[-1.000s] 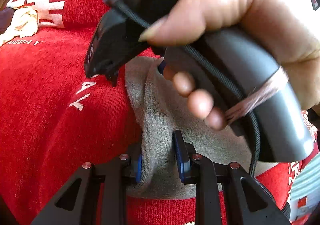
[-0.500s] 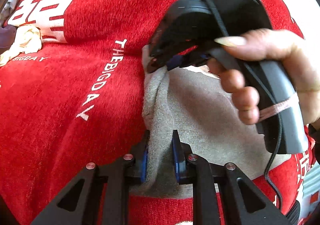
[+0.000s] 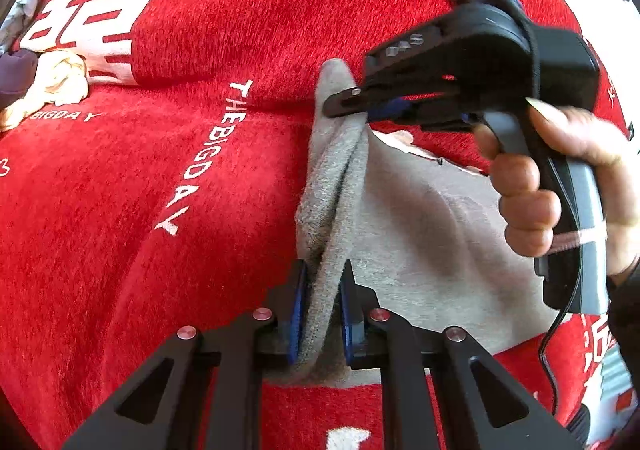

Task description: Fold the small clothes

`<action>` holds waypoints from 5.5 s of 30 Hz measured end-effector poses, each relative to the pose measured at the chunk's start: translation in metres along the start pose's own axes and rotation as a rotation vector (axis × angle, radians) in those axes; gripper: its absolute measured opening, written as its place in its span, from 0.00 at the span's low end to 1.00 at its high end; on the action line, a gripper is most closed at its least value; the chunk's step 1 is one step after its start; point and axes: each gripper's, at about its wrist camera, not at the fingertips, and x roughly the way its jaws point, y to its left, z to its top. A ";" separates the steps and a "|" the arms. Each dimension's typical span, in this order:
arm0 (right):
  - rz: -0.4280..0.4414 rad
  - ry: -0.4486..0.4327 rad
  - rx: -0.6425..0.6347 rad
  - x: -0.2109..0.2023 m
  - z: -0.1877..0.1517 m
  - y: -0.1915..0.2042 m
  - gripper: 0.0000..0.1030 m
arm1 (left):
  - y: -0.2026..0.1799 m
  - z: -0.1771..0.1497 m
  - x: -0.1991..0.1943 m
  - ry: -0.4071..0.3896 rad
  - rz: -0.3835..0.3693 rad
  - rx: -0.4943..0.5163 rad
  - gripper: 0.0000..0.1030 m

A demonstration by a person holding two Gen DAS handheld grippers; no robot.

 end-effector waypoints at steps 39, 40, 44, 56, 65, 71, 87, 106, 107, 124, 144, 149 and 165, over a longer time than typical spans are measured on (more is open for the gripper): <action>0.218 -0.197 0.163 -0.127 -0.046 -0.136 0.14 | -0.182 0.003 -0.005 0.091 0.103 0.304 0.15; 0.217 -0.200 0.162 -0.129 -0.047 -0.140 0.14 | -0.186 0.002 -0.003 0.093 0.100 0.311 0.15; 0.223 -0.207 0.169 -0.137 -0.051 -0.156 0.14 | -0.204 0.001 0.002 0.097 0.092 0.332 0.15; 0.227 -0.235 0.200 -0.160 -0.066 -0.206 0.14 | -0.257 -0.002 0.023 0.113 0.056 0.402 0.15; 0.214 -0.245 0.259 -0.169 -0.081 -0.250 0.14 | -0.308 -0.006 0.039 0.128 0.006 0.466 0.09; 0.221 -0.262 0.284 -0.178 -0.092 -0.274 0.13 | -0.334 -0.019 0.053 0.164 -0.018 0.512 0.06; 0.207 -0.205 0.357 -0.159 -0.111 -0.301 0.19 | -0.285 -0.040 0.023 0.063 -0.107 0.437 0.97; 0.292 -0.112 0.426 -0.139 -0.130 -0.304 0.55 | -0.297 -0.050 0.065 0.103 0.036 0.556 0.38; 0.290 -0.108 0.414 -0.136 -0.128 -0.301 0.41 | -0.297 -0.048 0.065 0.103 0.039 0.548 0.26; 0.258 -0.210 0.361 -0.165 -0.132 -0.307 0.13 | -0.321 -0.049 0.073 0.172 -0.047 0.515 0.08; 0.201 -0.319 0.178 -0.238 -0.166 -0.222 0.66 | -0.239 -0.048 -0.003 0.108 -0.094 0.382 0.86; 0.299 -0.184 0.134 -0.201 -0.189 -0.191 0.66 | -0.158 -0.022 0.015 0.171 -0.004 0.120 0.86; -0.065 -0.304 0.222 -0.241 -0.213 -0.235 0.85 | -0.183 0.017 0.063 0.216 -0.004 0.213 0.86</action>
